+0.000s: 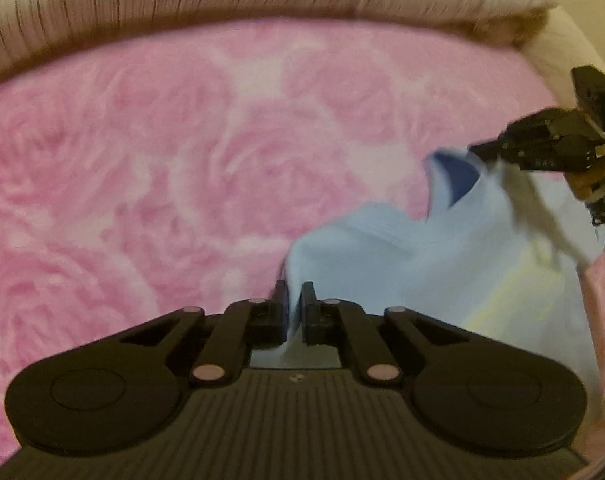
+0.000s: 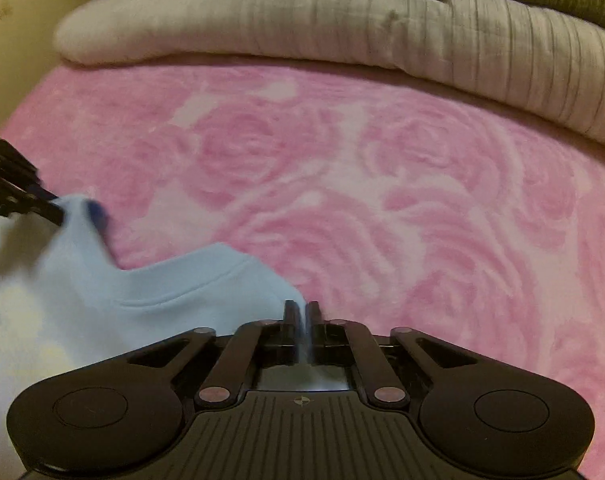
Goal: Fold clothes
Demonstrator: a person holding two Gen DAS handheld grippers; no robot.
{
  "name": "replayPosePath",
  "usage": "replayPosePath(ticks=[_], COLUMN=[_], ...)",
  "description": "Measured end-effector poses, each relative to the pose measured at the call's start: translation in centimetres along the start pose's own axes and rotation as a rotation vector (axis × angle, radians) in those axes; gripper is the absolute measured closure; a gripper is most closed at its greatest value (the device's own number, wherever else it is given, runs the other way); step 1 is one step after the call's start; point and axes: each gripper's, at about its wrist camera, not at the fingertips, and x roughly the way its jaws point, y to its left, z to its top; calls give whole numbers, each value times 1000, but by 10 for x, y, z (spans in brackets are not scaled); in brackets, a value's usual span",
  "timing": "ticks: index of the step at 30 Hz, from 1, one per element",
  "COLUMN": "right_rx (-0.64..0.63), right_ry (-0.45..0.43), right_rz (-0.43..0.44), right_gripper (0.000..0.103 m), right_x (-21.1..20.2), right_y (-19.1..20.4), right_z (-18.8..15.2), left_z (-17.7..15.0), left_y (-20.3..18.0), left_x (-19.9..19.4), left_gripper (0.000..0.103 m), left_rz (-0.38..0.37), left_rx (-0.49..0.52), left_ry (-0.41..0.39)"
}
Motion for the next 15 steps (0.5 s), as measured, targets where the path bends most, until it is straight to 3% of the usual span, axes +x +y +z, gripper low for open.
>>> replayPosePath(ticks=[2, 7, 9, 11, 13, 15], right_rx=[-9, -33, -35, 13, 19, 67], right_ry=[-57, -198, -224, -43, -85, -122], right_rz=[-24, -85, -104, -105, -101, -102], right_gripper=[102, 101, 101, 100, 96, 77], right_x=[-12, -40, -48, -22, -24, -24], right_y=[1, 5, 5, 0, 1, -3], right_z=[-10, -34, -42, -45, -44, -36], left_z=[-7, -34, -37, -30, -22, -9], left_y=[-13, -7, 7, 10, 11, 5], left_x=[-20, -39, -27, -18, -10, 0], left_gripper=[102, 99, 98, 93, 61, 53], left_rz=[58, 221, 162, 118, 89, 130], left_rx=[58, -79, -184, -205, -213, -160], left_ry=[-131, -319, -253, -209, -173, -152])
